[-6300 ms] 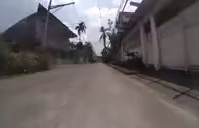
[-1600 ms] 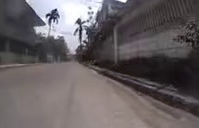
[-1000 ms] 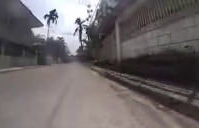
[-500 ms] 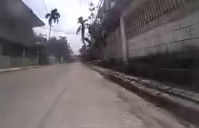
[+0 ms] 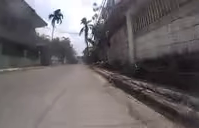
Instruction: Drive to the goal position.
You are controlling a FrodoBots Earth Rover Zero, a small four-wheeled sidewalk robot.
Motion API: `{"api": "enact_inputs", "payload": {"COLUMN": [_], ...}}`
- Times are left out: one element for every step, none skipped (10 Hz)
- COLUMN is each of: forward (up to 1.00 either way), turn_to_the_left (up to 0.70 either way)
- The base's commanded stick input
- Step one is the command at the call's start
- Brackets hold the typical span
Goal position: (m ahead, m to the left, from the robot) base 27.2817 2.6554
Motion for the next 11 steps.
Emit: {"api": "enact_inputs", "payload": {"forward": [1.00,1.00,1.00,1.00,1.00,1.00,1.00,1.00,1.00,1.00,1.00], "turn_to_the_left": [0.02,0.00,0.00,0.00,0.00,0.00,0.00,0.00,0.00,0.00,0.00]}}
